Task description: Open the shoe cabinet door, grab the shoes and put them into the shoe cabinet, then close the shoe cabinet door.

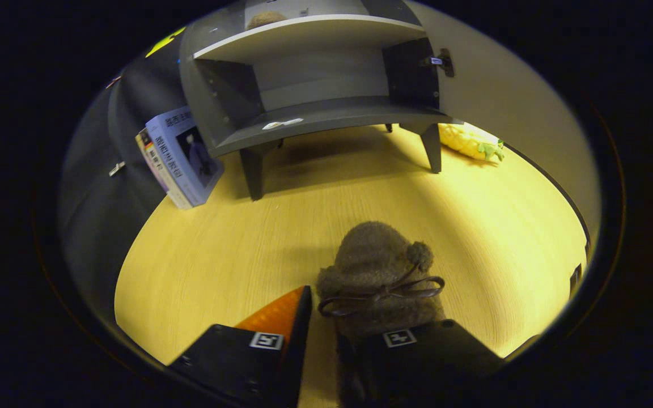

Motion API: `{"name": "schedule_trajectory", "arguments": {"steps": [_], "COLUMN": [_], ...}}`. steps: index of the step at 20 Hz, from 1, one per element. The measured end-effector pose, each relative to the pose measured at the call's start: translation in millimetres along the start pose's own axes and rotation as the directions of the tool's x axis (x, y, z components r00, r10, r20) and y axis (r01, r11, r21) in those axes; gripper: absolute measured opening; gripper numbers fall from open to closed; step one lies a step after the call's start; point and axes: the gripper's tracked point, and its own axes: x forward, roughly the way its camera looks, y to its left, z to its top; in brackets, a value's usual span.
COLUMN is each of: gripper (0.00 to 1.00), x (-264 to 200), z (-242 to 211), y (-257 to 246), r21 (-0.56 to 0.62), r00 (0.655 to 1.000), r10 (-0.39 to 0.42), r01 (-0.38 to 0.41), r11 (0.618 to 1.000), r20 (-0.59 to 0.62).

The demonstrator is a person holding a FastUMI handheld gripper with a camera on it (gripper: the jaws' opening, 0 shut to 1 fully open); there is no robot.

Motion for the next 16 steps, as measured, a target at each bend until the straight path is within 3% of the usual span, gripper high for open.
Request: {"name": "schedule_trajectory", "arguments": {"steps": [3, 6, 9, 16], "gripper": [0.17, 0.17, 0.17, 0.16], "x": [-3, -14, -34, -112], "z": [6, 12, 36, 142], "y": [0, -3, -1, -5], "r21": [0.012, -0.074, -0.072, -0.045], "r00": [0.999, 0.997, 0.988, 0.957], "r10": [0.007, 0.029, 0.07, 0.08], "r01": [-0.007, -0.024, -0.061, -0.07], "r11": [1.0, 0.997, 0.996, 0.997], "r20": [0.031, 0.074, 0.134, 0.28]}}
